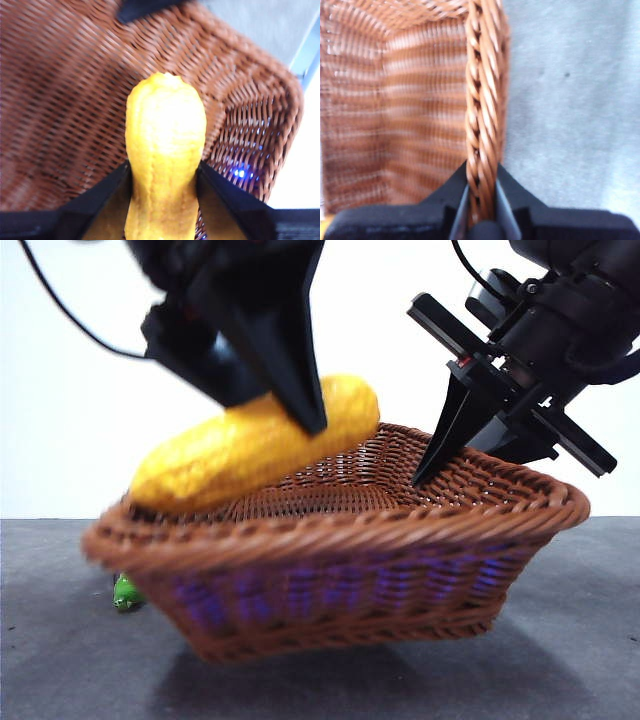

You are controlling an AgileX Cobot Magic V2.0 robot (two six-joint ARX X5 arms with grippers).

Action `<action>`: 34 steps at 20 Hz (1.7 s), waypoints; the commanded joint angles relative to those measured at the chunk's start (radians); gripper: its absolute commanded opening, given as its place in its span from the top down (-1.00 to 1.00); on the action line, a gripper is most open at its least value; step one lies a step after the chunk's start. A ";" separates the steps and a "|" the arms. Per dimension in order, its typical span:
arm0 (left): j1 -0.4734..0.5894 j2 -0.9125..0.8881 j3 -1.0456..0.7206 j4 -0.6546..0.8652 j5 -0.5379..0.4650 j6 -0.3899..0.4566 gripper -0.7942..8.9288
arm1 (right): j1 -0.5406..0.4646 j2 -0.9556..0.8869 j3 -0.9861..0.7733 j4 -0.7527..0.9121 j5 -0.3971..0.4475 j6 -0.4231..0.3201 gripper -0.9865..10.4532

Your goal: Help me put the vegetables on the table into the basket

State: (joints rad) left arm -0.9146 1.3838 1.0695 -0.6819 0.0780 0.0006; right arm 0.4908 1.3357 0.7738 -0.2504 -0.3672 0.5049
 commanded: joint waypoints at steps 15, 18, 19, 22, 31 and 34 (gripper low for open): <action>-0.023 0.146 -0.034 0.058 0.113 0.105 -0.15 | 0.014 0.002 0.002 0.007 -0.044 -0.021 0.85; -0.020 0.126 0.003 0.018 0.113 0.105 -0.15 | 0.013 0.002 0.002 -0.003 -0.030 -0.031 0.85; -0.020 0.115 0.020 0.001 0.112 0.105 -0.15 | 0.013 0.002 0.002 -0.013 -0.023 -0.038 0.85; -0.005 0.055 0.087 -0.049 0.101 0.106 -0.14 | 0.012 0.002 0.002 -0.027 0.008 -0.043 0.85; 0.393 -0.180 0.151 -0.087 -0.052 0.126 -0.14 | -0.146 -0.045 0.092 -0.113 -0.050 -0.116 0.85; 0.547 -0.121 0.151 -0.079 -0.003 0.354 -0.14 | -0.171 -0.060 0.235 -0.285 -0.045 -0.223 0.85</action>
State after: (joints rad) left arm -0.3656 1.2591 1.2217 -0.7670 0.0692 0.2684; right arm 0.3199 1.2819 1.0050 -0.5507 -0.3992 0.3191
